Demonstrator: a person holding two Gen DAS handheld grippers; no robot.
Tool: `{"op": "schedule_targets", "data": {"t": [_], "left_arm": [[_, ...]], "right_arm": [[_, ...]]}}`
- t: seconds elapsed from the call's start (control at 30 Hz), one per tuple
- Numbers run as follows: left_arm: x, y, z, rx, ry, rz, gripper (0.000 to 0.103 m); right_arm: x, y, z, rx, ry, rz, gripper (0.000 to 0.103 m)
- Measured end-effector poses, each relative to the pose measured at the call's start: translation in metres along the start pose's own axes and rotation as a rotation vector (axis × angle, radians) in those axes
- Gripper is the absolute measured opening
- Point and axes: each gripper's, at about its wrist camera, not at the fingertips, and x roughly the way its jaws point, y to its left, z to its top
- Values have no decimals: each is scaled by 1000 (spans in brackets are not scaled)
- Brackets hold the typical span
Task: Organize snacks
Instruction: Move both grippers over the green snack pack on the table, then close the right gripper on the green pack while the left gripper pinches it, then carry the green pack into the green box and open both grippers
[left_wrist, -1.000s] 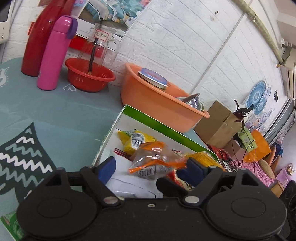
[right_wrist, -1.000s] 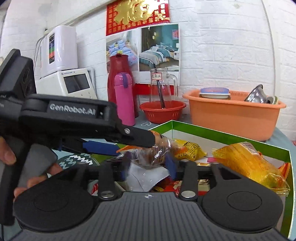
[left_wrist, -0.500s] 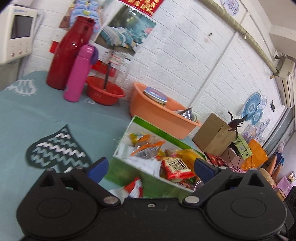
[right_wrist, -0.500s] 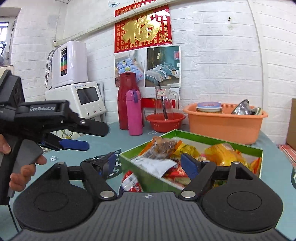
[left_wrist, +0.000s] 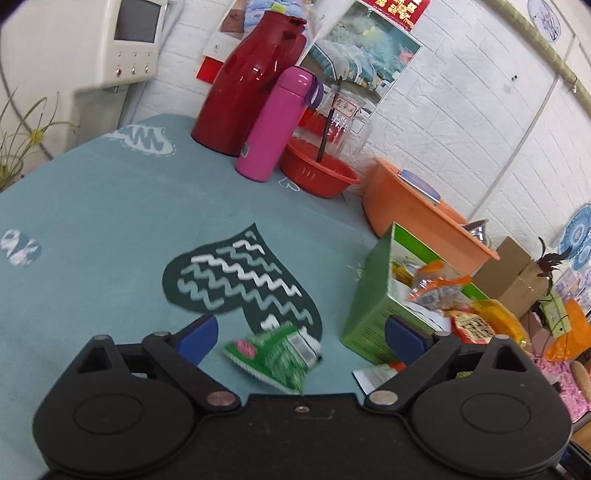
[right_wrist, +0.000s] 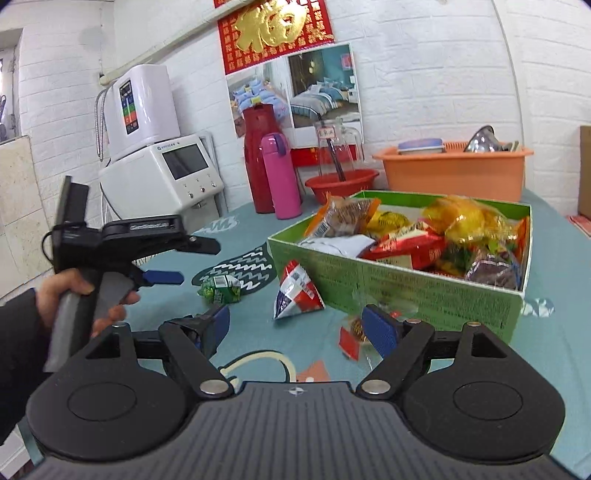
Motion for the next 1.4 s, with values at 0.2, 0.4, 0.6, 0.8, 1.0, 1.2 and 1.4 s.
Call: {"op": "schedule_targets", "data": {"t": [0.2,0.4,0.6,0.8,1.0,1.2,1.4], "left_arm": [[31,0,-8,34,131,-35,36],[2,-24,-52,-10,294,-219,22],[-23,-49,-79,0,307,-224,85],[-25,-62,-83,77,304,-188,80],[-23,-60,-84,74,314,-194,74],[-22,-61,-84,83,331,-212,69],[-19,-61,-84,82,331,-219,52]], "right_arm": [[-4,-1,-6,8,15,-7,103],[1,2,-14,31,70,72,103],[6,14,-28,49,152,142,103],[20,25,-32,69,203,149,103],[39,28,-31,87,222,137,103],[43,28,-30,92,216,140,99],[48,30,-30,79,213,135,86]]}}
